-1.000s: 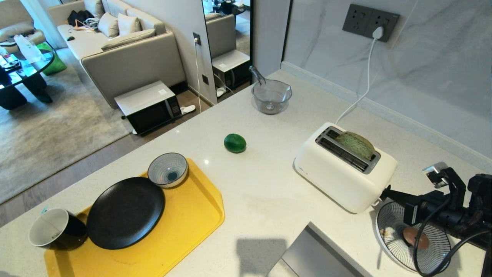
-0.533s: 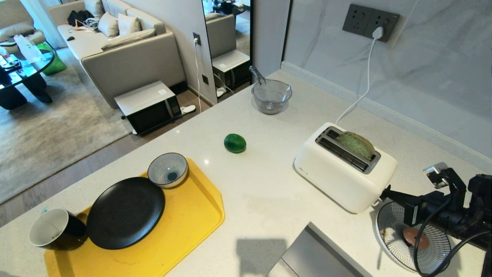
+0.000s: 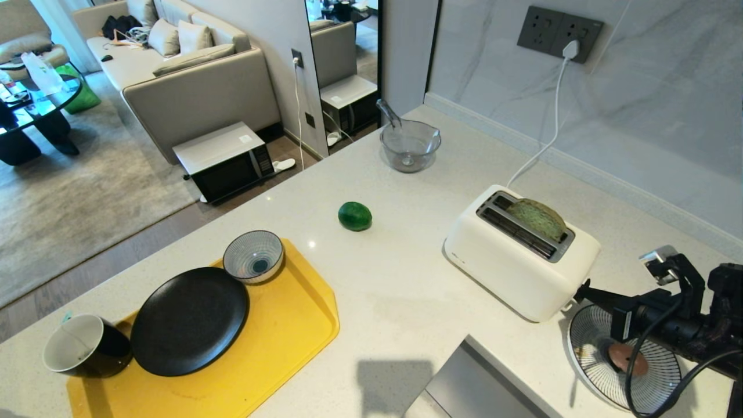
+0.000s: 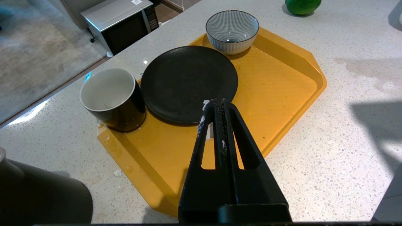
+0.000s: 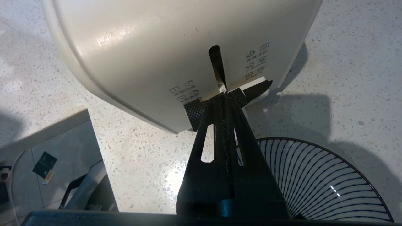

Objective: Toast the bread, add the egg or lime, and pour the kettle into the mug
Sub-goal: Use a bread toaster, then put the baked bread on a plate

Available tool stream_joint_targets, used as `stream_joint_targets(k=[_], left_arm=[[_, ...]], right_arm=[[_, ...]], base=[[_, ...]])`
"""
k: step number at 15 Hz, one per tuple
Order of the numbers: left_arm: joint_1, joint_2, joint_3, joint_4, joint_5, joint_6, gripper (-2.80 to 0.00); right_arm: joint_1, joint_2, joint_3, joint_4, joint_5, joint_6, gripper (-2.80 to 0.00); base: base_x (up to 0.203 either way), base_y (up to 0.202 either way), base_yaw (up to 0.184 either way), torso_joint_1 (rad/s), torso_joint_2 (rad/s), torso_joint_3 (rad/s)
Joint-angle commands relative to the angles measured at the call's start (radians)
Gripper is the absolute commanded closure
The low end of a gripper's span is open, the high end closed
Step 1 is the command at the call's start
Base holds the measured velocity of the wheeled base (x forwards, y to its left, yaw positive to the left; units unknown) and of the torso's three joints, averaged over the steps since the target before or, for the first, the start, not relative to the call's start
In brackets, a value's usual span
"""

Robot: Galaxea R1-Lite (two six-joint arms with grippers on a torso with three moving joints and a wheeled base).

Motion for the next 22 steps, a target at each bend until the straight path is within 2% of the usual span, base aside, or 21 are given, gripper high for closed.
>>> stream_joint_targets(k=[1, 10, 17, 22], left_arm=[[0.000, -0.002, 0.017, -0.001, 0.000, 0.001, 0.00], [0.000, -0.002, 0.017, -0.001, 0.000, 0.001, 0.00], [0.000, -0.002, 0.017, -0.001, 0.000, 0.001, 0.00], [0.000, -0.002, 0.017, -0.001, 0.000, 0.001, 0.00]], right_arm=[[0.001, -0.023, 0.008, -0.007, 0.003, -0.001, 0.00], [0.000, -0.197, 0.077, -0.006, -0.004, 0.013, 0.00], [-0.005, -0.391, 0.138, -0.008, -0.031, 0.061, 0.00], [-0.004, -0.450, 0.130, -0.009, 0.016, 0.127, 0.00]], base=[[0.000, 0.000, 0.000, 0.000, 0.00, 0.000], [0.000, 0.000, 0.000, 0.000, 0.00, 0.000], [0.000, 0.000, 0.000, 0.000, 0.00, 0.000], [0.000, 0.000, 0.000, 0.000, 0.00, 0.000]])
